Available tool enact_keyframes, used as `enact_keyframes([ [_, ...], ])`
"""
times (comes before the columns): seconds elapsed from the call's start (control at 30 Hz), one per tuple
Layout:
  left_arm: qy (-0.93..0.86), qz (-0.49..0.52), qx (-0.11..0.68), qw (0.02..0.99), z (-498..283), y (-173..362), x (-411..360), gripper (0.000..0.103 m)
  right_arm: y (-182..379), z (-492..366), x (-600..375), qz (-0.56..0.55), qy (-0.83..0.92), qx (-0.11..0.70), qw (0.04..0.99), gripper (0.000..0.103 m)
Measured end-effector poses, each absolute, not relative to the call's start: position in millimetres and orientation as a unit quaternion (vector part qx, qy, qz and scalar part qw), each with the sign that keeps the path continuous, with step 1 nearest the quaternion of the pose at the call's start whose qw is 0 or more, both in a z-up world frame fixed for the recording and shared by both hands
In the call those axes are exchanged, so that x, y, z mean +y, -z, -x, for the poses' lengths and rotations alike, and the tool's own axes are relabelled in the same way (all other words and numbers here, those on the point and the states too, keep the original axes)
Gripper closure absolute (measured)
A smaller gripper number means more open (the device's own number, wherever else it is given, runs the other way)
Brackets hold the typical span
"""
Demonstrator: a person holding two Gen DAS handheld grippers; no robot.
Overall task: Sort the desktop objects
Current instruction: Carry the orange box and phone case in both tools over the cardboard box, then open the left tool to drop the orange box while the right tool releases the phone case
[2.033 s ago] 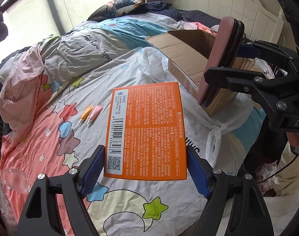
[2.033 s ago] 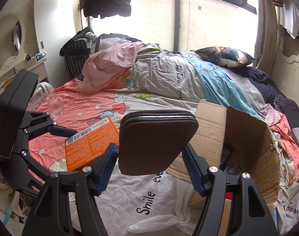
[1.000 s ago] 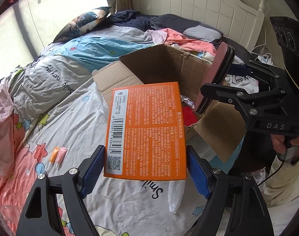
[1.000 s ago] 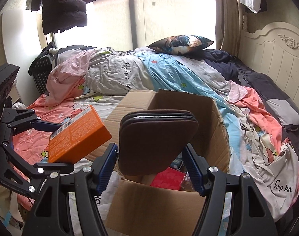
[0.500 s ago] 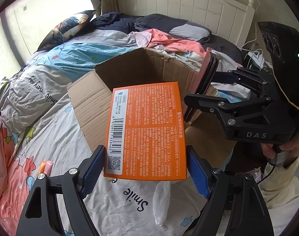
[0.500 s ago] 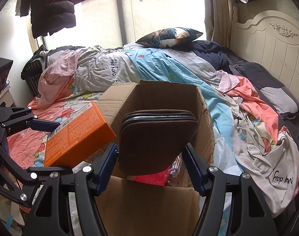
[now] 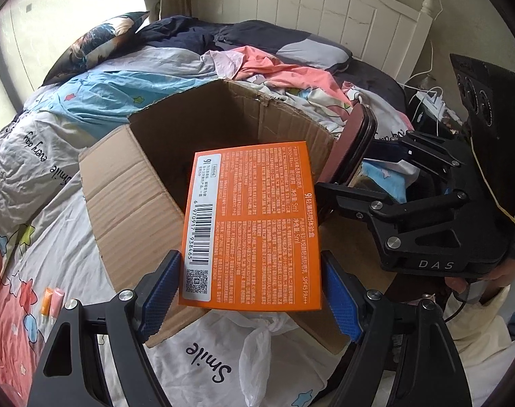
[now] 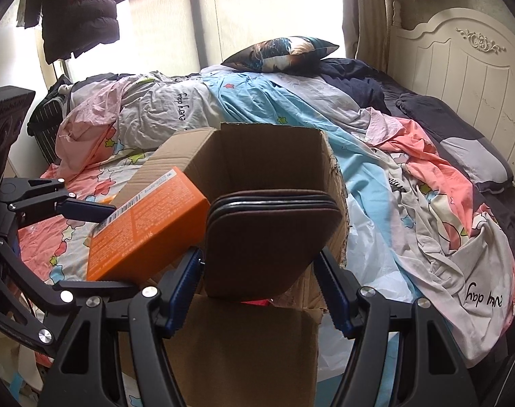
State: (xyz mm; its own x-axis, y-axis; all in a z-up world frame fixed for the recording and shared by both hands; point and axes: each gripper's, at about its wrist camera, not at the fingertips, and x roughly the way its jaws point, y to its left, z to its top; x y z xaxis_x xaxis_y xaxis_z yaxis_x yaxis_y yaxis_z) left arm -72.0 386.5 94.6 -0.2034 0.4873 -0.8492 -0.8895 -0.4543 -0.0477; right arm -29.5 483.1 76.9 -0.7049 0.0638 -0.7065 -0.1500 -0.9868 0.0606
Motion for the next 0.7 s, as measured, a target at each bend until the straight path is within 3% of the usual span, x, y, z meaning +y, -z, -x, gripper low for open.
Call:
enact_keyframes([
  [0.7,-0.737,0.424,0.237,0.47,80.5,-87.7,404.0,0.022,-66.3,34.2,498.2,0.39,-0.916,0.074,0.06,0.039],
])
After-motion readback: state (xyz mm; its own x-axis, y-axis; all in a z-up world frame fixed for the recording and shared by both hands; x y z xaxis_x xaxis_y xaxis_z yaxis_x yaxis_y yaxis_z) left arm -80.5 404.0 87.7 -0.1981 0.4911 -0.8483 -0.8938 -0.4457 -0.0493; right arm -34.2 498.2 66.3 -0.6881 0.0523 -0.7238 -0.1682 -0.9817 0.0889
